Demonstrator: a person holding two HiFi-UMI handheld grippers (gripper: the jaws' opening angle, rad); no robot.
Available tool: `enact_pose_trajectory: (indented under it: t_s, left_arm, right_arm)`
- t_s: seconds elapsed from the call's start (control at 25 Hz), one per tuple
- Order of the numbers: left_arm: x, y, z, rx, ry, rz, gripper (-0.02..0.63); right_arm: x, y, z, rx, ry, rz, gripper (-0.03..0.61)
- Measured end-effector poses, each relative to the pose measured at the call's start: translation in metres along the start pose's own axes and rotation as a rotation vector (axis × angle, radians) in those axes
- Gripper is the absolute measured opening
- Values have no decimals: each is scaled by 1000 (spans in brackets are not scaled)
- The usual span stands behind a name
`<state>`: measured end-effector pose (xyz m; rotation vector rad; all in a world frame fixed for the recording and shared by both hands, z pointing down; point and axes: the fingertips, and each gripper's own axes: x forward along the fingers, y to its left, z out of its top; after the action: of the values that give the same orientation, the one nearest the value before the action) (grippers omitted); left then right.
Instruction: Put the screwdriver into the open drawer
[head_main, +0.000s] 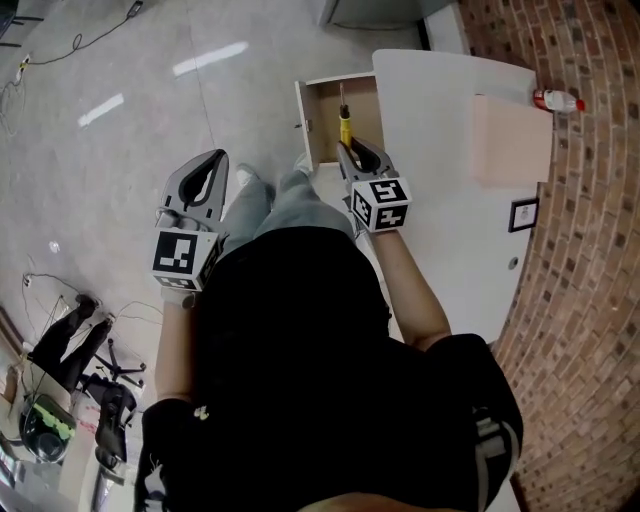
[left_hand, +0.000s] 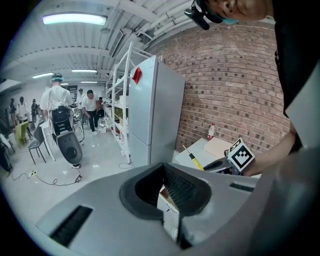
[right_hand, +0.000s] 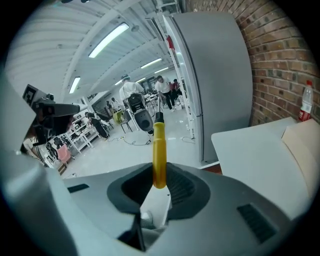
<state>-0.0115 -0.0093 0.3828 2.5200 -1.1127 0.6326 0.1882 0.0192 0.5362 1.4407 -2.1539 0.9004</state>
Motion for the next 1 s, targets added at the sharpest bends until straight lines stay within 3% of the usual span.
enact_pose_trajectory:
  t_s: [0.4, 1.0]
  left_arm:
    - [-1, 33, -21, -38, 61, 58, 5]
    - [8, 65, -71, -70, 165, 63, 5]
  right_arm:
    - [67, -23, -70, 92, 203, -3, 89]
    - [157, -65, -175, 97, 493, -71, 89]
